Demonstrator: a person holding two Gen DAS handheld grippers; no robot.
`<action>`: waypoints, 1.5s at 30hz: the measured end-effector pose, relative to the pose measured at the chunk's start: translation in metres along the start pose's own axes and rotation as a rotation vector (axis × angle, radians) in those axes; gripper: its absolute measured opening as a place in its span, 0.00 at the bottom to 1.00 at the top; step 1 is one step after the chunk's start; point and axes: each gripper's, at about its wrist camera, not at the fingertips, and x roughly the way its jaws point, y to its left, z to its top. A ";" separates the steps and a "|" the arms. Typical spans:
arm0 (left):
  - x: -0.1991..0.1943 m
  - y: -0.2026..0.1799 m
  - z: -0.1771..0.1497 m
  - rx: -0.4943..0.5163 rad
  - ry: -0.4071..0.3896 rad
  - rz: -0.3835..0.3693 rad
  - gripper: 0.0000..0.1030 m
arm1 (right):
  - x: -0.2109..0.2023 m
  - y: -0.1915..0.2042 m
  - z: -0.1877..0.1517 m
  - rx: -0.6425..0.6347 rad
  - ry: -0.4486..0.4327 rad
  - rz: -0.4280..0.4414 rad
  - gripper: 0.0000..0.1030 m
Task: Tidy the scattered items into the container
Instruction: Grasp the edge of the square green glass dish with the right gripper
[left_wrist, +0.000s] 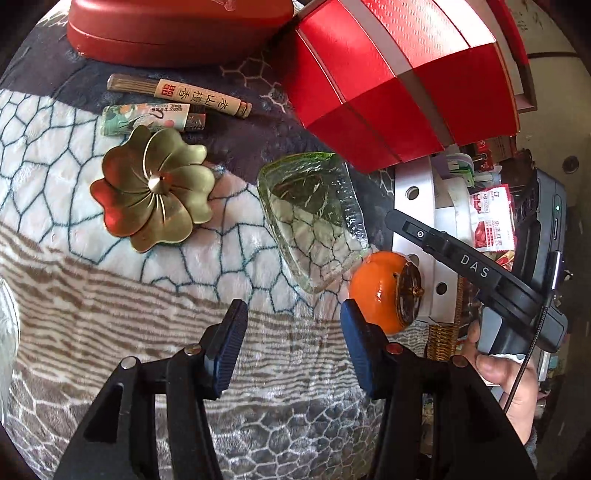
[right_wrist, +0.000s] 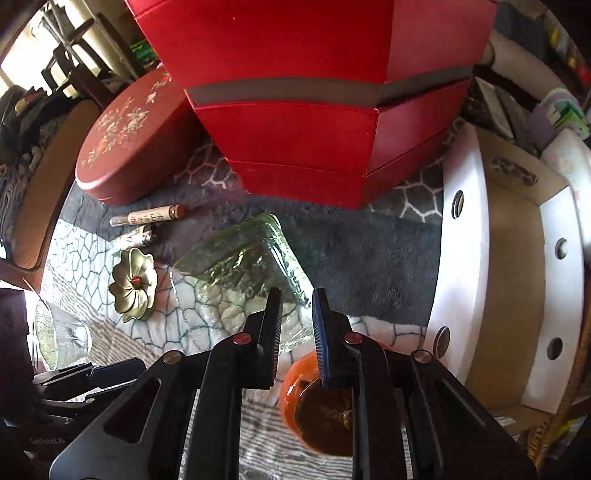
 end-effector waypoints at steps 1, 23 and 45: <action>0.005 -0.002 0.003 0.005 -0.011 0.018 0.51 | 0.008 -0.001 0.003 -0.008 0.017 -0.006 0.16; 0.026 0.006 0.027 -0.022 -0.082 0.061 0.25 | 0.014 -0.004 0.005 -0.024 0.010 0.158 0.09; -0.028 -0.099 0.023 0.128 -0.156 -0.059 0.25 | -0.102 -0.072 -0.033 0.203 -0.172 0.314 0.08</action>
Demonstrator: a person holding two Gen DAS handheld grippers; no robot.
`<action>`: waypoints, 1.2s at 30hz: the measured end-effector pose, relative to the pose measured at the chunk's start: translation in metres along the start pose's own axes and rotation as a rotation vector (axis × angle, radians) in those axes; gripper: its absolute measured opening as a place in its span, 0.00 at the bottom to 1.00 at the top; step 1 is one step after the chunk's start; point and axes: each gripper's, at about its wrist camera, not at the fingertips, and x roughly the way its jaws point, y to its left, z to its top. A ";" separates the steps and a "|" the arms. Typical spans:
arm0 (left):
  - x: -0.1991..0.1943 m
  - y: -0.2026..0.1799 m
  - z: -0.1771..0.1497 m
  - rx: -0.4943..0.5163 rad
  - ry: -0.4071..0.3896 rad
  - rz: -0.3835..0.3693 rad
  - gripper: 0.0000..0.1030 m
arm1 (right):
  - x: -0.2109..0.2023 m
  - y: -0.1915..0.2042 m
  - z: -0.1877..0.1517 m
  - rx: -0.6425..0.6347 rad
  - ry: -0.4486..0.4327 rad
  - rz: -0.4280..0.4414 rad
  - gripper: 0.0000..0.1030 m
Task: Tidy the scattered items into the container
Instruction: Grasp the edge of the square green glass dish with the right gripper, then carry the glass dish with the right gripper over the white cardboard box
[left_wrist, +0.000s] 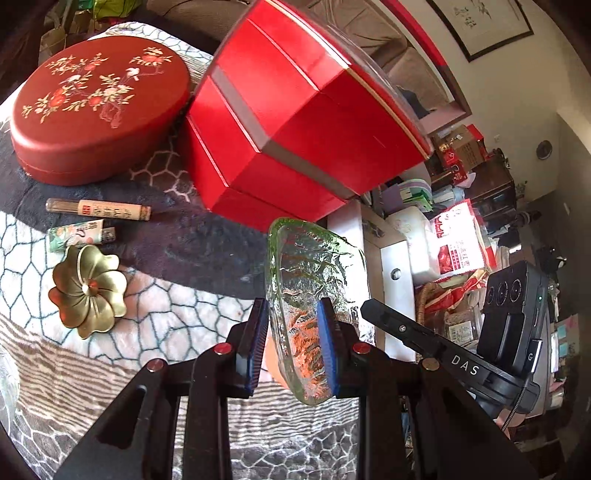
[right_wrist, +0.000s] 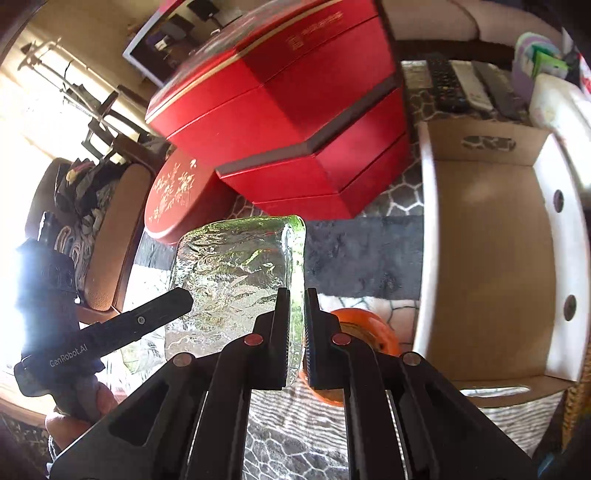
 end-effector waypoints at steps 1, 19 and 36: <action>0.005 -0.010 0.000 0.011 0.005 -0.008 0.25 | -0.008 -0.008 0.001 0.010 -0.013 -0.006 0.08; 0.128 -0.101 -0.013 0.117 0.167 -0.054 0.25 | -0.061 -0.132 -0.008 0.107 -0.082 -0.182 0.08; 0.196 -0.134 -0.025 0.340 0.254 0.163 0.25 | -0.008 -0.159 -0.005 -0.002 0.028 -0.433 0.04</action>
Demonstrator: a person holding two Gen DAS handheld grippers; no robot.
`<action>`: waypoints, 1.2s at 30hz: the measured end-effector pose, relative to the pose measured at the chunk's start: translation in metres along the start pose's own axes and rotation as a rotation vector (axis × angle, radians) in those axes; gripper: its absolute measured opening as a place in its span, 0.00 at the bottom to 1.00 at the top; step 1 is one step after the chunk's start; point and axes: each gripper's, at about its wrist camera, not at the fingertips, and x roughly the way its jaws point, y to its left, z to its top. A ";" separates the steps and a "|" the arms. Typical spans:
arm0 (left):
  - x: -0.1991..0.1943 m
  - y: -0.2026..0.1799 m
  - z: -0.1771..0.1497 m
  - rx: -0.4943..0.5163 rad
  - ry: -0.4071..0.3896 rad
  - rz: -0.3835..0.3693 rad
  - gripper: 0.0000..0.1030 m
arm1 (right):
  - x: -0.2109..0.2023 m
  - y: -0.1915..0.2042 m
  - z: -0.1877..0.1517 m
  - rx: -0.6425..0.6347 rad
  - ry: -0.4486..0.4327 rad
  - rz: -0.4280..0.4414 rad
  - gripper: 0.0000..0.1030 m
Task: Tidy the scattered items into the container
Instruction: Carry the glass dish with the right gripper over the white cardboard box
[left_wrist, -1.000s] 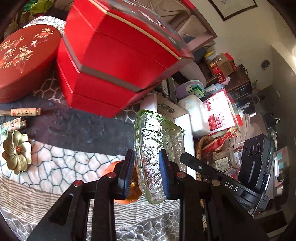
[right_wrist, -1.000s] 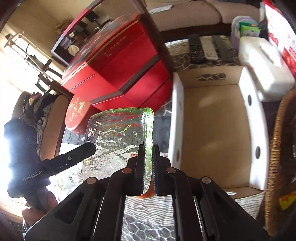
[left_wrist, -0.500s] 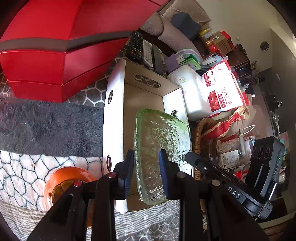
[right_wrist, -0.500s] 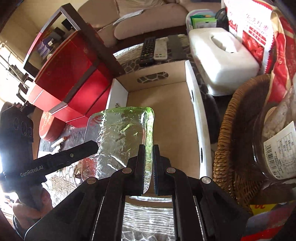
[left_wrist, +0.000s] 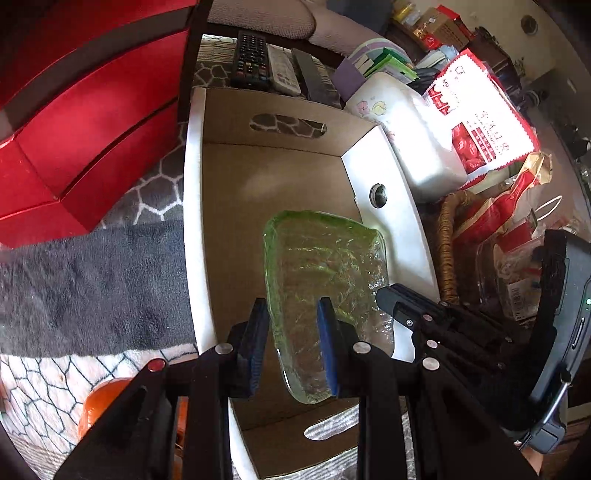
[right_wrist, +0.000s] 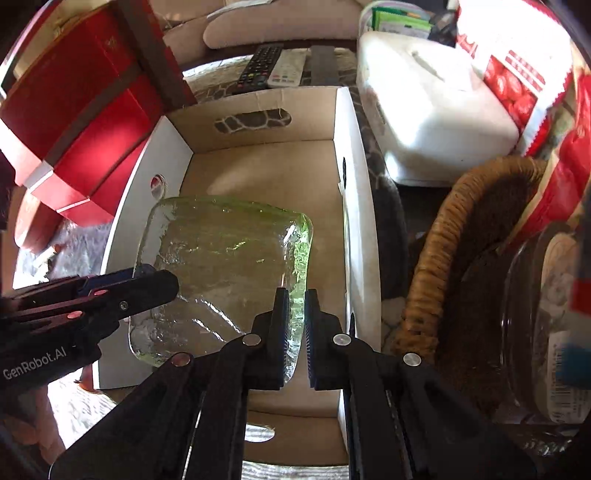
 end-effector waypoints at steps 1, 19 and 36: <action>0.002 -0.003 0.001 0.019 0.007 0.024 0.25 | 0.003 0.002 0.000 -0.003 0.011 0.020 0.01; -0.069 0.014 -0.018 0.077 -0.052 0.001 0.27 | -0.016 0.041 -0.012 -0.229 0.169 0.029 0.18; -0.064 0.035 -0.035 0.031 0.005 -0.070 0.27 | -0.028 0.046 0.005 -0.214 0.082 -0.084 0.35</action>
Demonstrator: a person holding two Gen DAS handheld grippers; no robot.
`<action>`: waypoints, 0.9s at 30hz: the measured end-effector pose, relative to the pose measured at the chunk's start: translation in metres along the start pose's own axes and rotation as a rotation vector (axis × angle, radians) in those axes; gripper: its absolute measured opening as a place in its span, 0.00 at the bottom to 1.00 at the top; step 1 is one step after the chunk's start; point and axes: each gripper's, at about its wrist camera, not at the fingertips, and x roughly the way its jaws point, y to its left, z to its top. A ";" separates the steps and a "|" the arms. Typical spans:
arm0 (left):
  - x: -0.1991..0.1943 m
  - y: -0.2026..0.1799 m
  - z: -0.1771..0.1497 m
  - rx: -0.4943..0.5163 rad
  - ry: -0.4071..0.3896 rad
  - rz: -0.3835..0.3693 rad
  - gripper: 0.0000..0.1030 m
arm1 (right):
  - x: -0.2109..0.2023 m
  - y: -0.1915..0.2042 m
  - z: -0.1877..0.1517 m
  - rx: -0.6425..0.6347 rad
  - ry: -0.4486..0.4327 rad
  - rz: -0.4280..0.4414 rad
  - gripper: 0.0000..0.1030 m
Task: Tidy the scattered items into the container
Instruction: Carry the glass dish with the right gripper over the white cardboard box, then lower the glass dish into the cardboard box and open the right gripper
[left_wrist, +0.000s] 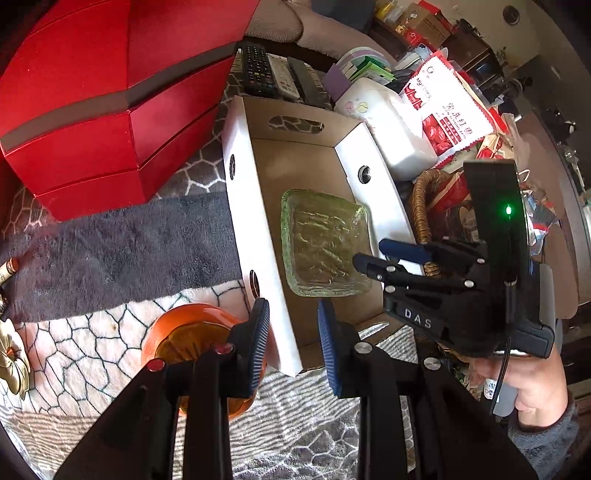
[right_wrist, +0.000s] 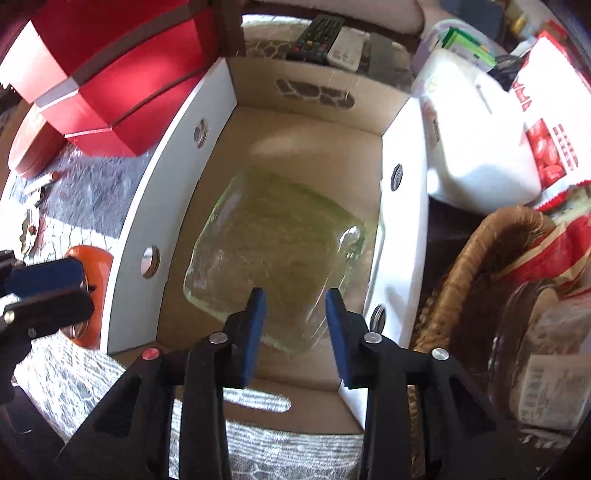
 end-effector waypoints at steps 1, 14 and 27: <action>-0.001 0.001 0.001 -0.001 -0.001 -0.004 0.27 | -0.001 -0.001 0.007 0.003 -0.022 -0.014 0.35; -0.017 0.006 -0.009 0.055 -0.002 -0.036 0.27 | 0.031 0.017 0.010 -0.092 0.107 0.021 0.49; -0.042 0.011 -0.033 0.047 -0.039 -0.056 0.27 | 0.054 0.017 -0.027 0.056 0.321 0.029 0.49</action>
